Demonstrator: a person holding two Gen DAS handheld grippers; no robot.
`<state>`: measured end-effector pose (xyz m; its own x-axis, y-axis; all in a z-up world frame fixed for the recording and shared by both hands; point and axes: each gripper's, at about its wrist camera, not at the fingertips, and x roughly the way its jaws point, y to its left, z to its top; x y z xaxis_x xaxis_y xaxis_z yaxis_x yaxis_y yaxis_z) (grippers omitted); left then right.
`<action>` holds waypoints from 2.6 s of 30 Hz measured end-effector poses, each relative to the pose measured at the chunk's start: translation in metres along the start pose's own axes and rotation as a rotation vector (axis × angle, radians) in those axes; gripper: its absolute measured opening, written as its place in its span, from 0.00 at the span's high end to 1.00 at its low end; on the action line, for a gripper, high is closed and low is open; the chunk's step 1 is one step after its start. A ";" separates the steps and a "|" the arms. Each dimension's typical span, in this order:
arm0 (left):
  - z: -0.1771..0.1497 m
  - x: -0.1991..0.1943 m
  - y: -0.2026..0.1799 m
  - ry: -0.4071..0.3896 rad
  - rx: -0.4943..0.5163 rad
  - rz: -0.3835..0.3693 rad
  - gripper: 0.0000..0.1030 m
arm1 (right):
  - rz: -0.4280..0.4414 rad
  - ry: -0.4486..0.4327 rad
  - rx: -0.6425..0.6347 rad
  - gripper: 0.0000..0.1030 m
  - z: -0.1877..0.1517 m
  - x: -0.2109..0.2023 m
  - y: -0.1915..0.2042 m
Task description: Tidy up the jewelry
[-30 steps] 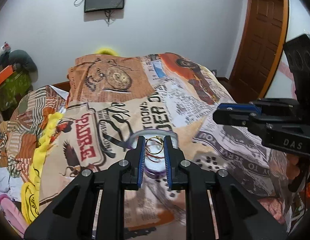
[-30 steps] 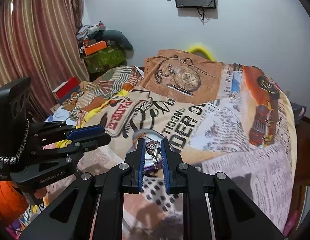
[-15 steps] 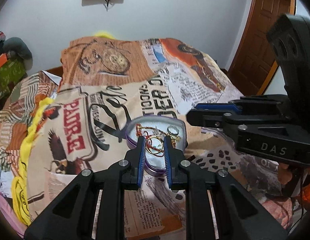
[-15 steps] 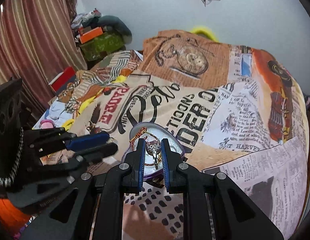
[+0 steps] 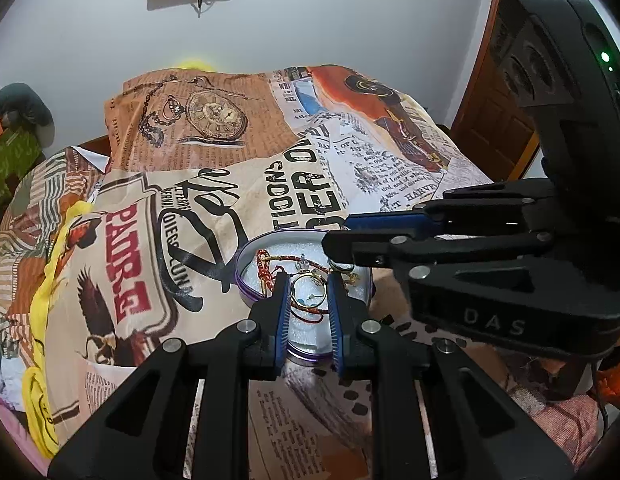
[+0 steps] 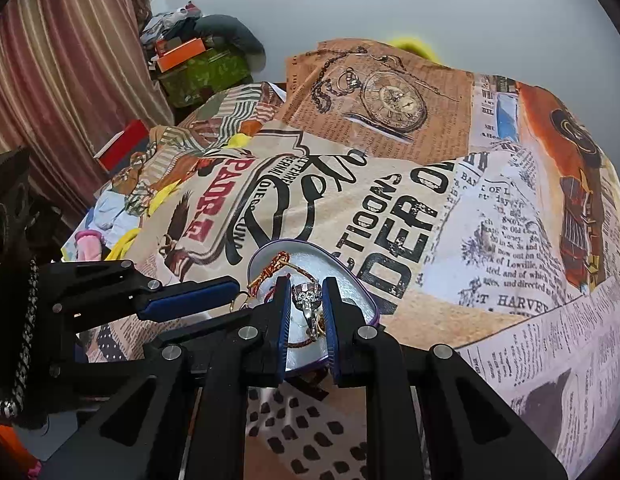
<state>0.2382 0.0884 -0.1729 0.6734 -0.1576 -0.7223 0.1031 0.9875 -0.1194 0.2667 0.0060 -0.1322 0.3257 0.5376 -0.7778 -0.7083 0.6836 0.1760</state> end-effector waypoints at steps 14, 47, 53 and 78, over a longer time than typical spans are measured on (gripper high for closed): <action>-0.002 -0.005 -0.004 0.007 0.008 0.018 0.83 | -0.025 0.004 -0.011 0.73 0.003 -0.003 0.004; -0.027 -0.321 -0.086 -0.776 -0.025 0.173 0.09 | -0.285 -0.864 -0.065 0.22 -0.080 -0.302 0.139; -0.041 -0.325 -0.096 -0.780 -0.018 0.231 0.04 | -0.370 -0.874 -0.049 0.05 -0.085 -0.297 0.146; -0.045 -0.317 -0.095 -0.741 -0.047 0.206 0.04 | -0.379 -0.844 -0.026 0.05 -0.105 -0.303 0.141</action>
<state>-0.0175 0.0443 0.0369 0.9918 0.0907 -0.0900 -0.0974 0.9926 -0.0729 0.0027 -0.1118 0.0648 0.8795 0.4689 -0.0813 -0.4719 0.8814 -0.0216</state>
